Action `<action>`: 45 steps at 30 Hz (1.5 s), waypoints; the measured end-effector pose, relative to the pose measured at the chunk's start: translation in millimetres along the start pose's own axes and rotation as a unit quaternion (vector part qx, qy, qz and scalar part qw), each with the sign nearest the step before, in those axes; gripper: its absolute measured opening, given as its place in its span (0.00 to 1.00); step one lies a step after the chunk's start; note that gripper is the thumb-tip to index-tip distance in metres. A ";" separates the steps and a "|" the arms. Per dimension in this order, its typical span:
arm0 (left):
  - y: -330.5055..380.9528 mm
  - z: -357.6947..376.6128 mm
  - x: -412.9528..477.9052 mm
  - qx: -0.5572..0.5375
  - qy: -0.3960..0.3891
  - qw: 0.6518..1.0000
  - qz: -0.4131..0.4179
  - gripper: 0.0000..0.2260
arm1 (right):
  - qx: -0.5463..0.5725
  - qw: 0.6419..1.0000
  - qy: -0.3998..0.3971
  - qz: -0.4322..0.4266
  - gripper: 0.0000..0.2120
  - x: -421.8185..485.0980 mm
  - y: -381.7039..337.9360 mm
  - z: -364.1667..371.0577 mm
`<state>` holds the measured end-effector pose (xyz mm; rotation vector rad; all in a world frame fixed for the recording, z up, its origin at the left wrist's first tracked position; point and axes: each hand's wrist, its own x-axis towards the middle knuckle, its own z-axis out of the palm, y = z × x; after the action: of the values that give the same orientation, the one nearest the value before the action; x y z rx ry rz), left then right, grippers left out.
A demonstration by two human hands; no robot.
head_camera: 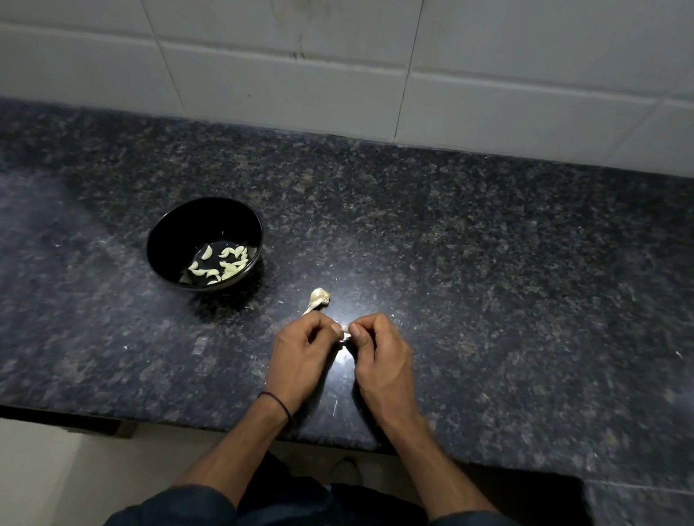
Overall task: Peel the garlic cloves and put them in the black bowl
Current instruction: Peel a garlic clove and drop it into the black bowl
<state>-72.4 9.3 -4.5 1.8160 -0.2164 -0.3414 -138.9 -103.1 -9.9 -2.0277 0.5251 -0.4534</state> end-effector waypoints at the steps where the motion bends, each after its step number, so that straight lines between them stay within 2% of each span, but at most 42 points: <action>1: 0.1 -0.2 -0.1 -0.001 -0.003 1.000 0.002 0.09 | -0.003 1.000 0.001 -0.002 0.06 0.0 0.1 0.1; 7: -2.1 -1.2 -2.0 0.042 0.001 0.998 0.043 0.08 | -0.012 1.000 0.002 0.001 0.09 0.7 -2.8 -1.1; 13: -1.5 -2.8 -0.7 0.008 -0.026 0.999 0.024 0.09 | 0.012 0.999 -0.042 -0.017 0.06 3.2 -1.6 -4.8; 19: -1.2 -1.3 -2.6 0.012 -0.024 0.999 0.029 0.09 | 0.048 0.999 -0.024 0.008 0.06 1.4 -3.0 -4.8; 25: -1.4 -2.0 1.4 -0.018 -0.022 1.000 0.007 0.10 | 0.091 0.996 -0.010 0.021 0.02 3.4 -0.5 -4.2; 31: -6.1 -1.2 1.0 0.034 -0.014 0.999 0.024 0.07 | 0.110 0.994 -0.006 0.001 0.04 3.0 -0.9 -5.4; 38: -3.8 1.2 -1.4 0.030 -0.005 0.999 0.029 0.04 | 0.169 0.984 0.002 0.055 0.06 2.3 1.8 -5.4; 45: -7.8 0.8 0.0 0.043 -0.011 0.998 0.044 0.06 | 0.208 0.974 0.002 0.085 0.05 0.5 -3.1 -8.1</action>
<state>-73.0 10.6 -12.2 1.8808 -0.3302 -0.2931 -142.1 -107.7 -3.3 -1.5663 0.5500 -0.4238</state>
